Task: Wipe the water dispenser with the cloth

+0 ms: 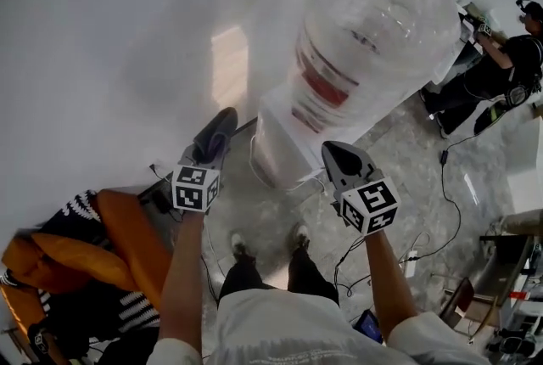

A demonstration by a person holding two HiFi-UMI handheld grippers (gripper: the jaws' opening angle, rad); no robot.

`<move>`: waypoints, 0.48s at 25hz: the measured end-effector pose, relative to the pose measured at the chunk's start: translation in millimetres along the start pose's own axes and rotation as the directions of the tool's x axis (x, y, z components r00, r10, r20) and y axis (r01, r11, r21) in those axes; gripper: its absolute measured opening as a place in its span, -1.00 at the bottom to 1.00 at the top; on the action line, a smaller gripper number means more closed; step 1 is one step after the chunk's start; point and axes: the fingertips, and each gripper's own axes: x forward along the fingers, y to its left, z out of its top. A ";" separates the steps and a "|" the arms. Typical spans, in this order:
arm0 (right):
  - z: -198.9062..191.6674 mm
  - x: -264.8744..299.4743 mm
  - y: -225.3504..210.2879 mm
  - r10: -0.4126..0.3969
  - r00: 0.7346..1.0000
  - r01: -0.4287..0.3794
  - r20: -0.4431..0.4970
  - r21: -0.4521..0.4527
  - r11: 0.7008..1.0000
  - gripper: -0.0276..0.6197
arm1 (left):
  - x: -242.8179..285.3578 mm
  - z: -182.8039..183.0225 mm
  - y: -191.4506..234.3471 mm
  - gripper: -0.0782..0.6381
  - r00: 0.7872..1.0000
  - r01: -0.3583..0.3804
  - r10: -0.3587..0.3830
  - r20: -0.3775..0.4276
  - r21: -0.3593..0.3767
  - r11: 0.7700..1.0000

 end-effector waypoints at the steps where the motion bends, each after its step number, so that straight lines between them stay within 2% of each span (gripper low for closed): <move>1: -10.0 5.2 0.5 0.003 1.000 -0.003 -0.030 0.011 1.000 -0.87 | 11.6 -5.6 1.4 -0.61 1.000 0.004 -0.004 -0.012 -0.014 1.000; 5: -43.4 22.3 -4.0 0.011 0.992 -0.010 -0.122 0.005 1.000 -0.87 | 62.8 -30.3 7.6 -0.61 0.999 -0.012 0.008 -0.054 -0.074 0.997; 9: -73.0 32.9 -12.3 0.008 0.989 0.004 -0.148 0.083 0.997 -0.87 | 115.2 -53.6 6.6 -0.61 0.996 -0.015 0.005 -0.087 -0.111 0.994; 12: -94.4 36.6 -14.7 0.005 0.984 0.015 -0.176 0.108 0.994 -0.87 | 147.5 -69.6 3.6 -0.61 0.996 -0.017 -0.004 -0.093 -0.218 0.976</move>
